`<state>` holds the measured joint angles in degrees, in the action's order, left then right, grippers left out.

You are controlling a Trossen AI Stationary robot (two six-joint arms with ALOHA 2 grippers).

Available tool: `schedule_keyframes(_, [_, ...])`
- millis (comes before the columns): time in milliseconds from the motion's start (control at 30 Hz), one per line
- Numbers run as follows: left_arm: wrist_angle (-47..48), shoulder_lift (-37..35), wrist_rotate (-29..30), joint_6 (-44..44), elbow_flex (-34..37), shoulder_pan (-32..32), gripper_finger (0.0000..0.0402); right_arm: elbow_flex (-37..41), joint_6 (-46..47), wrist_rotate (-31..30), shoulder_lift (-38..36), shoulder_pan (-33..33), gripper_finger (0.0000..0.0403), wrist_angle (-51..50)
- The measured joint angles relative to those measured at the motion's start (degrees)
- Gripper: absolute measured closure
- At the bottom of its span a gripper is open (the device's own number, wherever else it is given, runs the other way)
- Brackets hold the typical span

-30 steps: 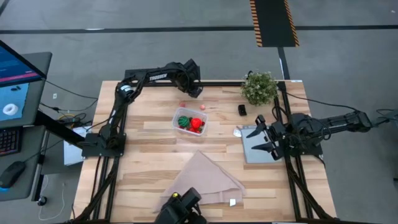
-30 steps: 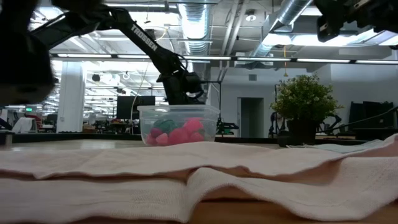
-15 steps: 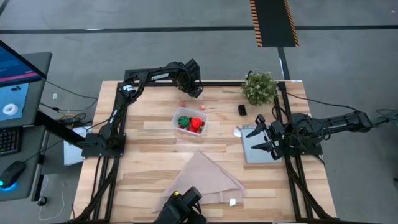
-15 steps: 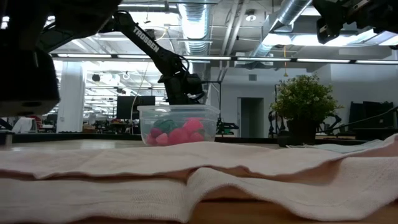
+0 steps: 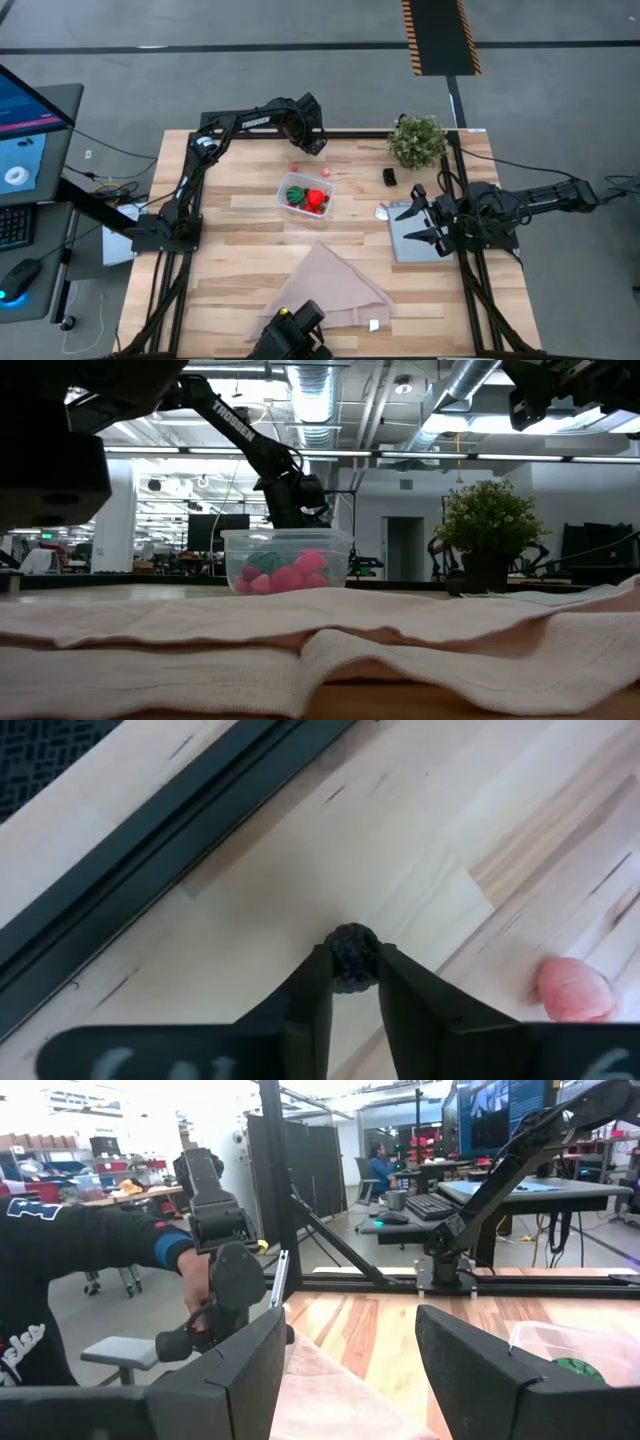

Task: Pick and placing Produce into tupperware
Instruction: Put the blackberry into the transparent bin

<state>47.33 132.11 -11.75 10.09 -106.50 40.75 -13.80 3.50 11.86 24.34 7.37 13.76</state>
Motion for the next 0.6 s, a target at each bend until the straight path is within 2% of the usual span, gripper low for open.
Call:
schedule_keyframes(367, [0.9,-0.1,-1.4,-0.1,0.0,0.1,0.0359,0.0,0.6,0.0,0.0,0.0,0.0155,0.0])
schedule_keyframes(600, [1.0,0.1,-1.0,1.1,0.1,0.1,0.0333,0.0,0.6,0.0,0.0,0.0,0.0155,-0.1])
